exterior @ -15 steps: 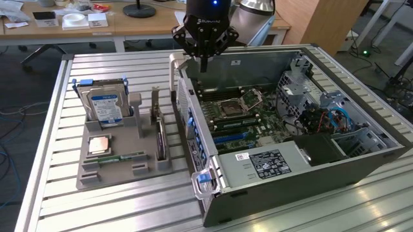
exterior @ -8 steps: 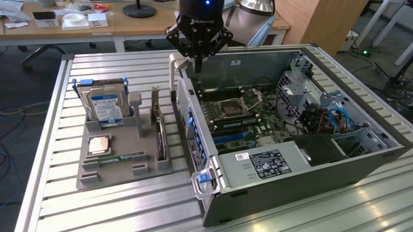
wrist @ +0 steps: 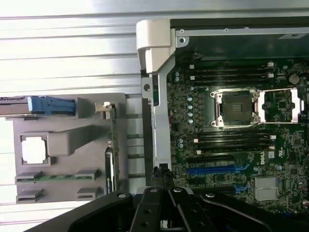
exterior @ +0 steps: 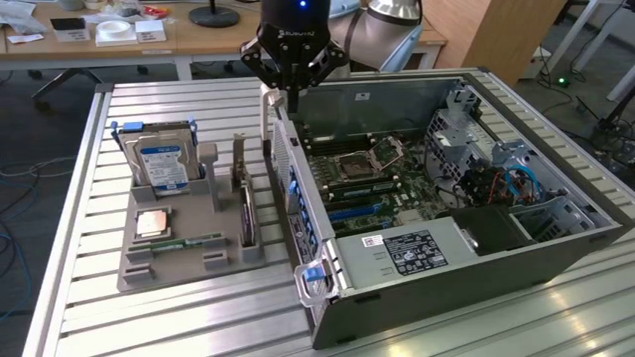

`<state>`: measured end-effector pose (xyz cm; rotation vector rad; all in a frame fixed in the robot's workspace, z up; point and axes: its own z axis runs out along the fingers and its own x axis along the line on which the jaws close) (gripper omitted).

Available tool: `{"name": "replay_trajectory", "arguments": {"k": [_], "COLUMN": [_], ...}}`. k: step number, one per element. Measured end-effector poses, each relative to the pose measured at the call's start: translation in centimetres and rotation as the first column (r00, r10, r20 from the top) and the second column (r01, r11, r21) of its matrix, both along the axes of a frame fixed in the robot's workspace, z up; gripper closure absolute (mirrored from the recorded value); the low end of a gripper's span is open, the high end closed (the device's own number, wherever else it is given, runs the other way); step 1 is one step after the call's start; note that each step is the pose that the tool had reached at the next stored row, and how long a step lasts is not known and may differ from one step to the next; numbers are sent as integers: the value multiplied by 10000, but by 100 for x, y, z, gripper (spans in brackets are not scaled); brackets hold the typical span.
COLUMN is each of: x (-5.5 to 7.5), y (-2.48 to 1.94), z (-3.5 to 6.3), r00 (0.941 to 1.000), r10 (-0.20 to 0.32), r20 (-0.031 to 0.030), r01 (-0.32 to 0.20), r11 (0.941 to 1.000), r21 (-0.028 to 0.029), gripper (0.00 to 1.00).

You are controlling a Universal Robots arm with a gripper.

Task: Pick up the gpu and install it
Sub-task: 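Reach for the gpu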

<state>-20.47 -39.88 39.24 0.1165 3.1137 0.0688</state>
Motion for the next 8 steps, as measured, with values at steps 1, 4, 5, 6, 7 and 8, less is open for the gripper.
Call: {"name": "replay_trajectory", "arguments": {"k": [1,4,5,6,7,8], "x": [-22,-97,-123,-150,-177,-204], "y": [0,1,1,1,1,1], "z": [-1,-3,-4,-5,-5,-6], "r00": [10000,10000,10000,10000,10000,10000], "r10": [0,-1,-2,-1,-1,0], "r20": [0,1,1,1,1,0], "r01": [0,1,2,1,1,0], "r11": [10000,10000,10000,10000,10000,10000], "r21": [0,1,0,1,0,0], "gripper": [89,89,89,89,89,89]}}
